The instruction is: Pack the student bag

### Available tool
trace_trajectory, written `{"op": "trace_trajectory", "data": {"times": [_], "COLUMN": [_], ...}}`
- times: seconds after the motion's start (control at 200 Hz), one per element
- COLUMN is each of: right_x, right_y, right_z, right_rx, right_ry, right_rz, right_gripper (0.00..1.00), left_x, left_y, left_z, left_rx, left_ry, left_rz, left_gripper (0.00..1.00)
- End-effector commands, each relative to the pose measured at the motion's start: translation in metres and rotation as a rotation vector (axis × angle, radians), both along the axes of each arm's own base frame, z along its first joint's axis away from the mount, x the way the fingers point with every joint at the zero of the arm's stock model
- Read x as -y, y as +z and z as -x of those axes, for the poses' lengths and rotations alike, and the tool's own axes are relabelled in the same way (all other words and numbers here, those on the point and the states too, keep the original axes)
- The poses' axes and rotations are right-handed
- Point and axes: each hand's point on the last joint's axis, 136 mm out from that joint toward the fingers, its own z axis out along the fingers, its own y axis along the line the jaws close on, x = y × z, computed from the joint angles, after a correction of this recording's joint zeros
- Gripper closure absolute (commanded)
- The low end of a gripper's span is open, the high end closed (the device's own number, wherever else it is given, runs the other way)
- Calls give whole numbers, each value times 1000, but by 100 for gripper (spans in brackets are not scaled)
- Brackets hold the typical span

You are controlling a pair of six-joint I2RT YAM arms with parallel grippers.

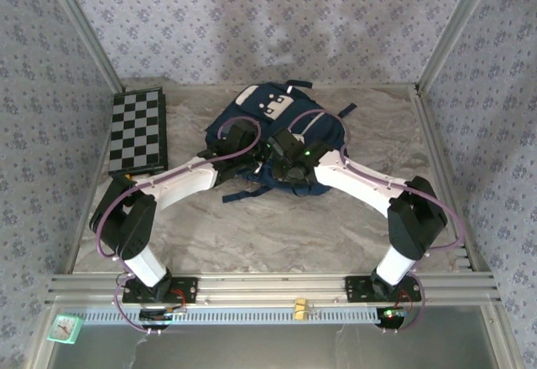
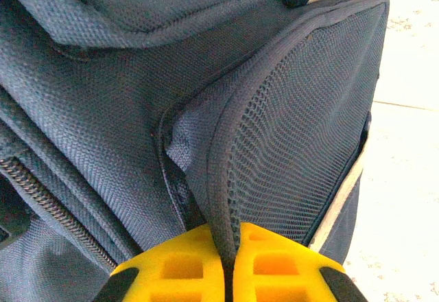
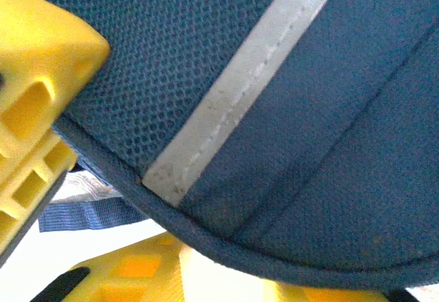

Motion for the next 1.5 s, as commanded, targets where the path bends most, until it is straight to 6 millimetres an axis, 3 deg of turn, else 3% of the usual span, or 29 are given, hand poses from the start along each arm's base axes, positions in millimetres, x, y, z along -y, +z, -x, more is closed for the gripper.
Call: {"op": "trace_trajectory", "data": {"times": [0.0, 0.27, 0.62, 0.75, 0.995, 1.044, 1.064, 1.164, 1.229, 1.319, 1.434, 1.449, 1.474, 1.499], "right_x": [-6, -5, 12, 31, 69, 79, 87, 99, 90, 62, 39, 31, 24, 18], "right_y": [15, 3, 12, 16, 19, 25, 14, 14, 17, 22, 17, 30, 34, 35], "right_z": [-25, -33, -25, -8, 22, 22, 28, 25, 22, 25, 21, 16, 13, 12], "right_rx": [73, 73, 104, 75, 23, 31, 6, -7, 4, 24, 17, 48, 62, 68], "right_ry": [-10, 25, 39, 35, 120, 121, 128, 135, 197, 290, 344, 354, 368, 379], "right_rz": [-9, 21, 83, 117, 158, 170, 189, 166, 140, 73, 21, 0, -11, -17], "right_gripper": [70, 78, 95, 100, 100, 100, 100, 100, 100, 100, 100, 100, 100, 92], "left_x": [20, 17, 2, -14, -60, -68, -70, -77, -77, -78, -80, -80, -79, -79], "left_y": [57, 61, 62, 55, 36, 35, 34, 33, 36, 41, 46, 45, 45, 46], "left_z": [3, 4, 4, 4, -9, -13, -14, -19, -24, -32, -36, -35, -35, -35], "left_rx": [90, 100, 123, 111, 72, 75, 75, 78, 98, 130, 127, 125, 123, 123], "left_ry": [-52, -45, -19, 2, 20, 13, 7, -34, -63, -96, -106, -106, -104, -101], "left_rz": [117, 114, 58, -3, -125, -140, -146, -173, -171, -177, -162, -161, -157, -150], "left_gripper": [100, 100, 100, 100, 100, 100, 100, 100, 100, 100, 100, 100, 100, 100]}}
